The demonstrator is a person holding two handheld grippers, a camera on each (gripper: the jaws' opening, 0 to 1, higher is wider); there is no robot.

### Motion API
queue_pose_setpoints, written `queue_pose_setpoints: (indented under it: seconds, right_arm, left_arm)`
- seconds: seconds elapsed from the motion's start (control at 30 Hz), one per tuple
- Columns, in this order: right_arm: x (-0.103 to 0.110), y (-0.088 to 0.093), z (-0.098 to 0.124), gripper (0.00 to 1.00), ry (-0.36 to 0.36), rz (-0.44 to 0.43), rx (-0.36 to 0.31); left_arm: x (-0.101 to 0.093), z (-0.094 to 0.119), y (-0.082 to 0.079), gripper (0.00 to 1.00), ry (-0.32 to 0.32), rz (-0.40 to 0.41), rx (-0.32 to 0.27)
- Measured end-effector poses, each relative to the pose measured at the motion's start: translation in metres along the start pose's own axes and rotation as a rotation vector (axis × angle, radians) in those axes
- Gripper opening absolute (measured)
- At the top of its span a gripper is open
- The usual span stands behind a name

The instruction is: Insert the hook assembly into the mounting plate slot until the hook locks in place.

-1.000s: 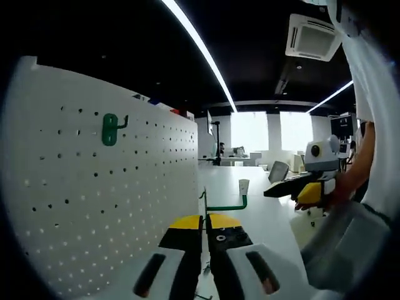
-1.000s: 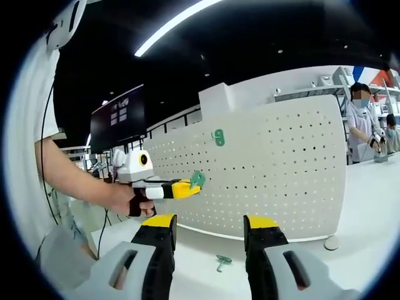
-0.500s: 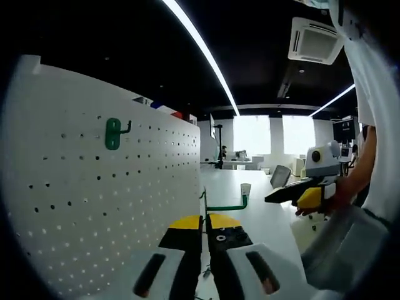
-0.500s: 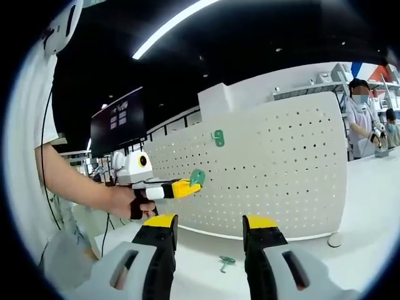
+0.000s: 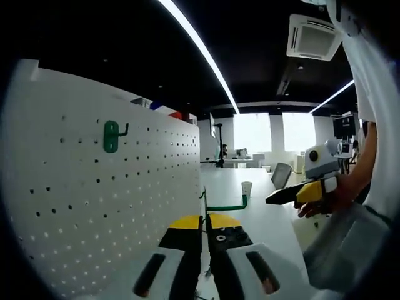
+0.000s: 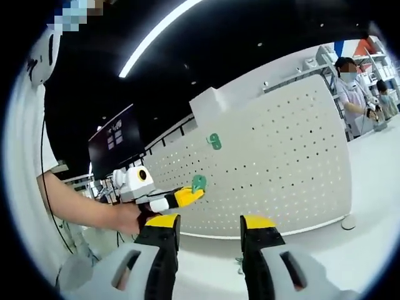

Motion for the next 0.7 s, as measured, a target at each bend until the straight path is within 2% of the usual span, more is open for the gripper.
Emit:
queue_pose_setpoints:
  seconds: [0.1, 0.13, 0.3, 0.7]
  right_arm:
    - [0.003, -0.002, -0.005, 0.35, -0.007, 0.009, -0.003]
    - [0.003, -0.003, -0.007, 0.35, -0.01, 0.011, -0.007]
    - [0.006, -0.006, -0.013, 0.29, -0.025, 0.019, -0.019]
    - [0.011, -0.012, -0.027, 0.27, -0.051, 0.011, -0.041]
  left_arm:
    - [-0.001, -0.001, -0.002, 0.02, -0.007, -0.011, -0.005]
    - [-0.003, -0.001, -0.003, 0.02, -0.009, -0.047, -0.002]
    - [-0.008, -0.001, -0.008, 0.02, -0.007, -0.05, -0.012]
    - [-0.01, 0.002, -0.01, 0.02, -0.042, -0.051, -0.011]
Point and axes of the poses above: the point that each gripper's makers call its tool centre point, and the gripper's own axes: z roughly backward along the fingers, x roughly to its left, y roughly out of its underside, the point moved 2 cm from there along z, roughly backward along the fingers, and after that the axes turned 11 degrees about -y, right-handed, at the moved point
